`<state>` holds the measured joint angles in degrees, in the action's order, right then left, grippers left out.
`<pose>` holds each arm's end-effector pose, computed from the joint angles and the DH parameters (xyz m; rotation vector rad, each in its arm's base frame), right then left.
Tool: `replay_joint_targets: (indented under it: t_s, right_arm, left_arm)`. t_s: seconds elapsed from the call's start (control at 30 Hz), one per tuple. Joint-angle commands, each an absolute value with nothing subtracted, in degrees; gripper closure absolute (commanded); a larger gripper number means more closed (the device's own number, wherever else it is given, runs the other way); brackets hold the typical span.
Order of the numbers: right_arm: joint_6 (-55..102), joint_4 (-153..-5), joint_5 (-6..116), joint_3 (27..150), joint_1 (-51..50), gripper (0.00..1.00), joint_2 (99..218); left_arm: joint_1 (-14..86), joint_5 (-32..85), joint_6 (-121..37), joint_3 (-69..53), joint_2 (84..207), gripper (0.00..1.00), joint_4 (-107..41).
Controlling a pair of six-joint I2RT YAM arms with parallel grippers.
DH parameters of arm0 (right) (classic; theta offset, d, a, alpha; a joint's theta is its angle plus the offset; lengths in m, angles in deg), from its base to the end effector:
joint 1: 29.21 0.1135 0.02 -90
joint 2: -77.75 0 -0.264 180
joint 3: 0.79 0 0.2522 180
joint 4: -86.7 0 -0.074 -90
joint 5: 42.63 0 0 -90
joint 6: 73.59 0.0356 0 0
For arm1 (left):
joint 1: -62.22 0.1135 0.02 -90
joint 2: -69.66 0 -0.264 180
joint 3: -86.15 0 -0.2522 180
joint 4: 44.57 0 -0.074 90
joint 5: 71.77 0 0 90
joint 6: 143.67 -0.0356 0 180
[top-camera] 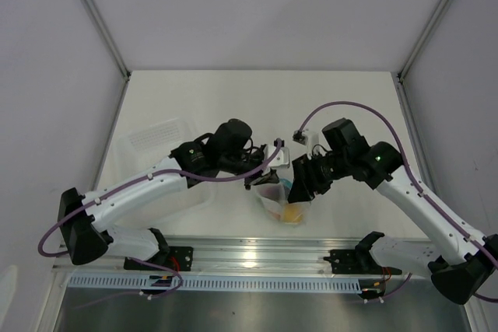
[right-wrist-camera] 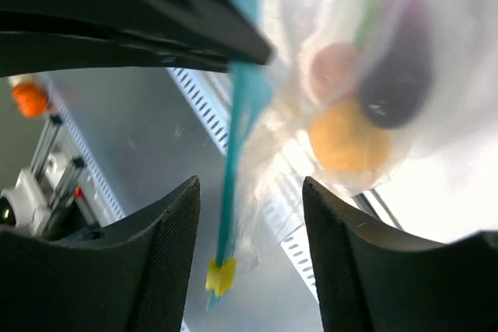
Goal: Place the food in the zip-top bag and seal the zipper
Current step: Adjust the zipper food storage bag at the center of the board, then zip the zipper food storage bag at the center of the board.
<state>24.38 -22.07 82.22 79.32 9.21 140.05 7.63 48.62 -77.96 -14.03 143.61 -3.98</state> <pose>0.1432 0.1395 0.3415 -0.9371 2.4225 1.0817 0.1499 -0.2419 0.3334 1.6332 1.4947 -0.8746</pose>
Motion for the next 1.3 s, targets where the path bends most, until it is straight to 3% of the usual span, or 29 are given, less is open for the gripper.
replay_joint_targets:
  t_s: [0.0,0.17,0.5,0.83,1.13,1.27]
  right_arm:
    - [26.8,-24.0,76.9,78.3,6.7,0.41,137.2]
    - [29.3,-29.0,77.4,73.3,2.8,0.43,133.0]
    - [32.1,-33.7,77.8,69.1,2.0,0.48,128.6]
    - [34.6,-31.7,78.0,68.1,1.5,0.42,124.3]
    - [36.4,-33.3,76.9,65.7,1.4,0.62,121.6]
    - [36.7,-33.1,75.8,65.2,1.2,0.64,120.9]
  left_arm:
    - [7.6,44.2,-67.7,-9.2,145.2,1.00,0.7]
    - [7.6,42.3,-56.9,-9.7,144.8,1.00,-0.6]
    - [7.6,40.7,-54.3,-7.9,146.0,0.99,3.8]
    - [7.9,40.1,-50.2,-4.0,148.3,0.99,6.4]
    - [8.2,40.5,-49.9,-3.4,148.8,0.99,6.8]
    - [8.3,40.6,-49.9,-3.4,148.7,1.00,7.1]
